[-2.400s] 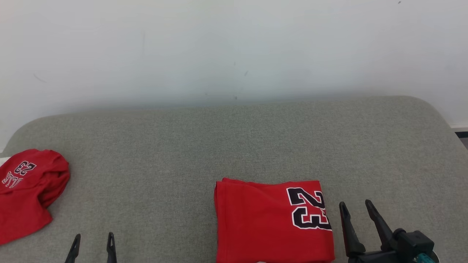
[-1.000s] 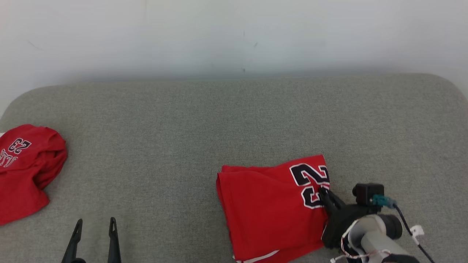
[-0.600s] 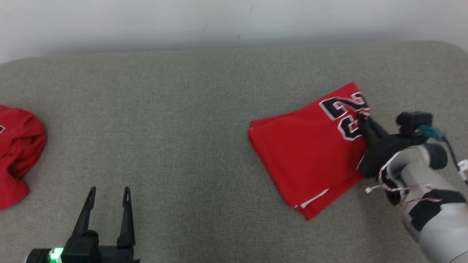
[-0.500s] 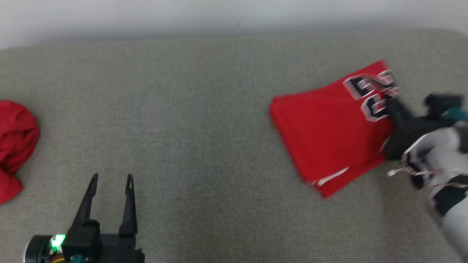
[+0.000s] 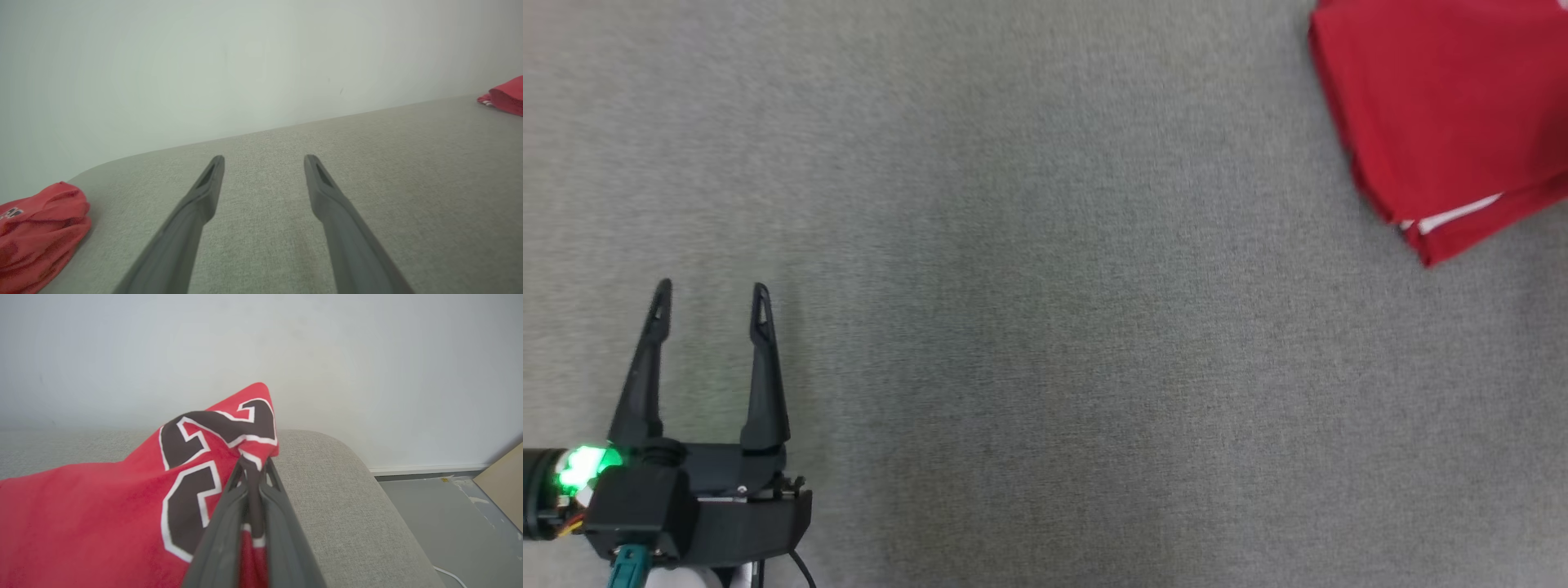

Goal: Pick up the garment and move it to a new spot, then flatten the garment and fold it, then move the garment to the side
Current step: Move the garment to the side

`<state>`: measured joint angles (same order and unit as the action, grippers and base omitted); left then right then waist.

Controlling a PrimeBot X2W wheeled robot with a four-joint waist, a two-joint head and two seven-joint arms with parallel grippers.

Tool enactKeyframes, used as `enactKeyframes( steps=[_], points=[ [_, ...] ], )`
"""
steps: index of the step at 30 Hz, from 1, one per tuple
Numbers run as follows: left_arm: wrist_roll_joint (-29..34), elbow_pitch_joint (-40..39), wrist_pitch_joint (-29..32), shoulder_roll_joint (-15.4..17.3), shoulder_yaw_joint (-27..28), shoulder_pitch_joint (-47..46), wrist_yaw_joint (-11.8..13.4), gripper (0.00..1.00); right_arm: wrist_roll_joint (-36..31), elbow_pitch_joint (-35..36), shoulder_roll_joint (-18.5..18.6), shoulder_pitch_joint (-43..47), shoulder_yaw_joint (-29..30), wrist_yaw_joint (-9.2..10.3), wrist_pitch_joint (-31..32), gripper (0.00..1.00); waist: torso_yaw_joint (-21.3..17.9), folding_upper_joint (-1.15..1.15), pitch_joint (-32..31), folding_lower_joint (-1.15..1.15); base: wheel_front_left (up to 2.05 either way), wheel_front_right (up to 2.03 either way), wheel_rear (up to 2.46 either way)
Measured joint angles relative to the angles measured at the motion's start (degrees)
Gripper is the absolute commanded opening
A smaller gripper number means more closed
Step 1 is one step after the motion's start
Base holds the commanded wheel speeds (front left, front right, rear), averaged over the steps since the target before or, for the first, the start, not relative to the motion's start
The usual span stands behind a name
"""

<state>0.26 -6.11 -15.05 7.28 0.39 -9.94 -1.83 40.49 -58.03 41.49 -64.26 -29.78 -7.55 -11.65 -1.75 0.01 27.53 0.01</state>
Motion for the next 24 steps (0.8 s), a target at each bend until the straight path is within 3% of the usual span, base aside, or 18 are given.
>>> enactKeyframes(
  steps=[8, 16, 24],
  points=[
    [1.1, -7.3, 0.0, 1.6, 0.4, -0.3, 1.4, 1.00, -0.1, -2.0, 3.9, -6.1, -1.0, 0.00, -0.6, 0.00, -3.3, 0.00, 6.0, 0.00, 0.00, 0.00, 0.00],
    [1.3, -9.5, 0.0, 3.5, 0.8, -0.6, 2.6, 1.00, -1.5, -4.8, 5.2, -10.8, -2.5, 0.00, -0.9, 0.00, -6.4, 0.00, 9.9, 0.00, 0.00, 0.00, 0.00],
    [1.3, -10.4, 0.0, 4.1, -0.1, -0.6, 3.5, 1.00, -4.1, -8.5, 5.4, -15.8, -4.4, 0.00, -1.0, 0.00, -6.0, 0.00, 11.7, -0.01, 0.00, 0.00, 0.00]
  ],
)
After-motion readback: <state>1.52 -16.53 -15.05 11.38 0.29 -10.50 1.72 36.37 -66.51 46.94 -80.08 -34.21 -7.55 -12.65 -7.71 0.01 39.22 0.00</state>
